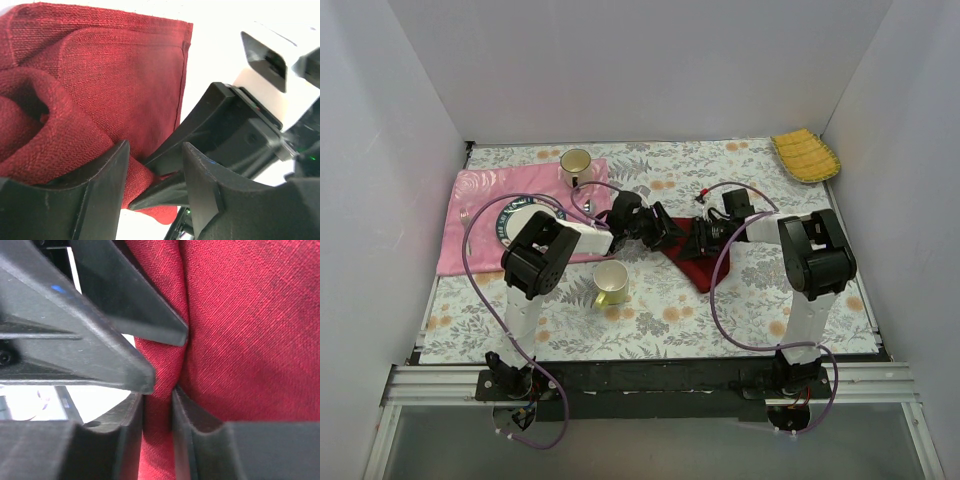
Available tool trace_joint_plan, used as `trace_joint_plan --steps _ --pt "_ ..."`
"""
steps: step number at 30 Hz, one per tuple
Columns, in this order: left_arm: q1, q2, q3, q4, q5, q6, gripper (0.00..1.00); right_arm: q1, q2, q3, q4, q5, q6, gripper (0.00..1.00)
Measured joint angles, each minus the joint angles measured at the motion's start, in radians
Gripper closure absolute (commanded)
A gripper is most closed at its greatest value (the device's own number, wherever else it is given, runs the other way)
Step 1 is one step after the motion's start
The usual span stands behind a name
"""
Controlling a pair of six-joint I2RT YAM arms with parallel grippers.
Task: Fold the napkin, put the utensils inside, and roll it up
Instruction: Roll the napkin with the utensil
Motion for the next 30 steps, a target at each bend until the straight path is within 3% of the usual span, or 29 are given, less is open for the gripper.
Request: trace_joint_plan --steps 3,4,7,19,24,27,30 --pt "0.000 0.002 -0.005 0.013 0.002 -0.003 0.53 0.026 -0.049 0.022 -0.096 0.094 -0.040 0.45" --pt "0.000 0.003 -0.005 0.015 0.003 -0.005 0.53 0.038 -0.068 0.031 -0.134 0.134 -0.055 0.35" --pt "0.002 0.005 -0.005 0.019 0.007 -0.007 0.53 0.085 -0.129 0.060 -0.224 0.286 -0.095 0.23" --pt "0.008 0.009 -0.009 0.032 0.022 -0.028 0.53 0.467 -0.217 0.141 -0.352 0.989 -0.222 0.11" --pt "0.010 0.011 -0.009 0.032 0.026 -0.034 0.54 0.531 -0.180 0.116 -0.325 1.167 -0.253 0.14" --pt "0.011 0.011 -0.009 0.032 0.030 -0.037 0.53 0.543 -0.165 0.093 -0.302 1.211 -0.257 0.21" --pt "0.013 0.011 -0.009 0.031 0.033 -0.039 0.53 0.546 -0.165 0.073 -0.252 1.239 -0.259 0.48"
